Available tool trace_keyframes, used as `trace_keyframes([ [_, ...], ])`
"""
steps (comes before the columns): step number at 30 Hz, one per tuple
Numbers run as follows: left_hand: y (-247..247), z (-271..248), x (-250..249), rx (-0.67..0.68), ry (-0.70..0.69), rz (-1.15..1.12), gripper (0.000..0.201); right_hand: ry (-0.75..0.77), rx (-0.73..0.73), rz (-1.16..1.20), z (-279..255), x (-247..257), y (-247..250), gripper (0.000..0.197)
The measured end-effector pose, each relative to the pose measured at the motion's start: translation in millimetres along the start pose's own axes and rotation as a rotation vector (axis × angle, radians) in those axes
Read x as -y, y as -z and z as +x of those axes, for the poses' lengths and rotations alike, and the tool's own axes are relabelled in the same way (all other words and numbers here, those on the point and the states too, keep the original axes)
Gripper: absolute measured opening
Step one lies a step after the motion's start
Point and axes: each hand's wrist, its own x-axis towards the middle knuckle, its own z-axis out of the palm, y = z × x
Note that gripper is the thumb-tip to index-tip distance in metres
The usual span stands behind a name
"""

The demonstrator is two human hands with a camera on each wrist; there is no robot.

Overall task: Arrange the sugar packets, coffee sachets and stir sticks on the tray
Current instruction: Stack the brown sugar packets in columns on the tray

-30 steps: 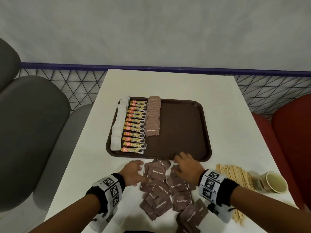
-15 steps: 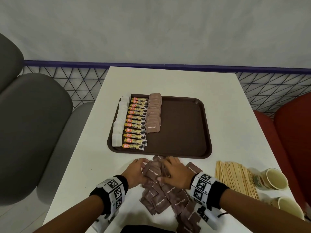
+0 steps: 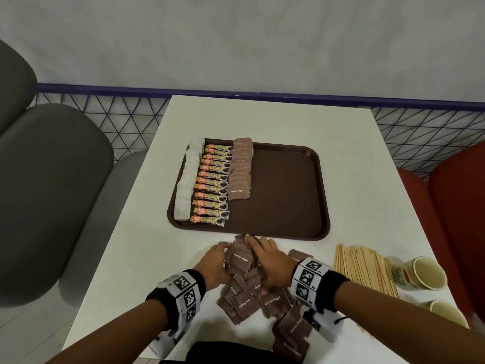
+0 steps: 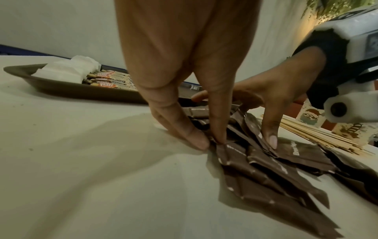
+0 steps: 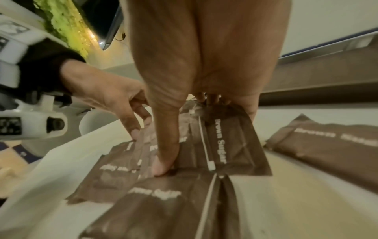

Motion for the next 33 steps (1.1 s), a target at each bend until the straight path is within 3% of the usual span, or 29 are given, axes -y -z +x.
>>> trace_keyframes([
  [7, -2, -3, -3, -0.087, -0.061, 0.005, 0.048, 0.035, -0.051, -0.061, 6, 9, 0, 0.096],
  [13, 3, -9, -4, -0.117, -0.091, -0.049, 0.054, 0.122, -0.080, 0.109, 10, 18, 7, 0.078],
  [17, 11, -14, -2, -0.023, -0.085, -0.105, 0.062, 0.138, -0.029, 0.184, 9, 15, 15, 0.072],
  [21, 24, -13, 7, 0.071, -0.054, -0.117, 0.070, 0.063, 0.048, 0.270, 4, 6, 28, 0.078],
  [24, 36, -12, 11, 0.072, -0.070, -0.068, 0.066, 0.058, 0.091, 0.316, -3, -3, 43, 0.078],
  [28, 46, -10, 5, -0.009, -0.166, -0.016, 0.052, 0.075, 0.117, 0.513, -8, -13, 63, 0.063],
  [31, 49, -8, -9, -0.124, -0.193, -0.210, 0.035, 0.091, 0.035, 0.690, -2, -14, 73, 0.056],
  [33, 52, -8, -22, -0.136, -0.153, -0.456, 0.037, 0.085, -0.029, 0.821, 4, -8, 78, 0.055],
])
